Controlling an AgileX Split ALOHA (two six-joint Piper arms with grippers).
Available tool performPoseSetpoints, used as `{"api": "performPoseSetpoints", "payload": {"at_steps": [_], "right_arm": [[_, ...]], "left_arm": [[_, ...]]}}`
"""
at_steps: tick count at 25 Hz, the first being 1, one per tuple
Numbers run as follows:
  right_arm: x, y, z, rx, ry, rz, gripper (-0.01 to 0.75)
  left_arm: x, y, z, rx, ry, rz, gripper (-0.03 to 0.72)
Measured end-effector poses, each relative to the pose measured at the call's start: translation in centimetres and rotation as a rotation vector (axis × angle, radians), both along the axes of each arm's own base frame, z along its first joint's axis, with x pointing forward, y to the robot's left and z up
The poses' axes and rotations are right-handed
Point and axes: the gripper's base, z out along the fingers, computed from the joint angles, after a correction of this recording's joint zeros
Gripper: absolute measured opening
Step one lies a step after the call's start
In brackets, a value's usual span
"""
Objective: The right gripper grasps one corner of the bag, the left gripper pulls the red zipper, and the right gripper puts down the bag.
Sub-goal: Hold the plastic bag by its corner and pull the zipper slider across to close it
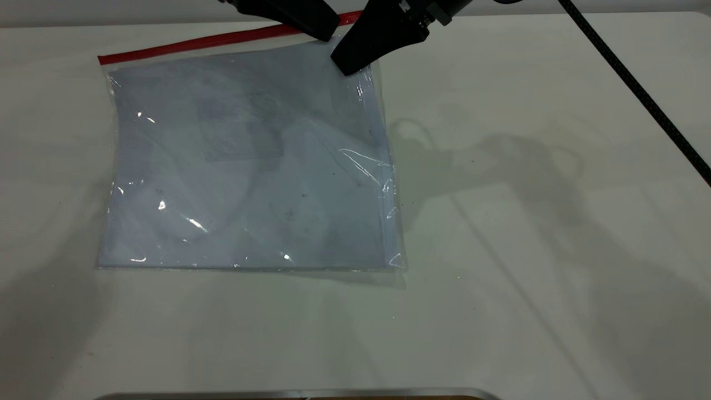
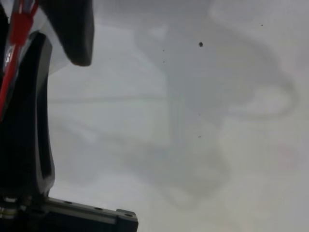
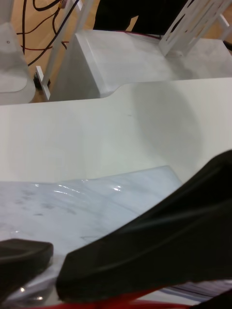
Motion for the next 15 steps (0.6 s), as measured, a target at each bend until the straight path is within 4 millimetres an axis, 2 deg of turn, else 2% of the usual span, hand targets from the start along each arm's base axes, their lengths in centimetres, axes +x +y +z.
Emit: {"api": "performPoseSetpoints", "payload": {"at_steps": [6, 10, 15], "right_arm": [[0.13, -0.03, -0.06, -0.007, -0.017, -0.005, 0.033], [0.24, -0.13, -0.09, -0.010, -0.040, 0.001, 0.033], [0.57, -0.90, -0.05, -0.004, -0.038, -0.008, 0.033]], "left_arm": [[0.00, -0.01, 0.01, -0.005, -0.017, -0.011, 0.203], [0.01, -0.02, 0.03, -0.010, -0.038, -0.025, 0.138], [0.07, -0.11, 0.08, -0.017, -0.047, -0.020, 0.099]]}}
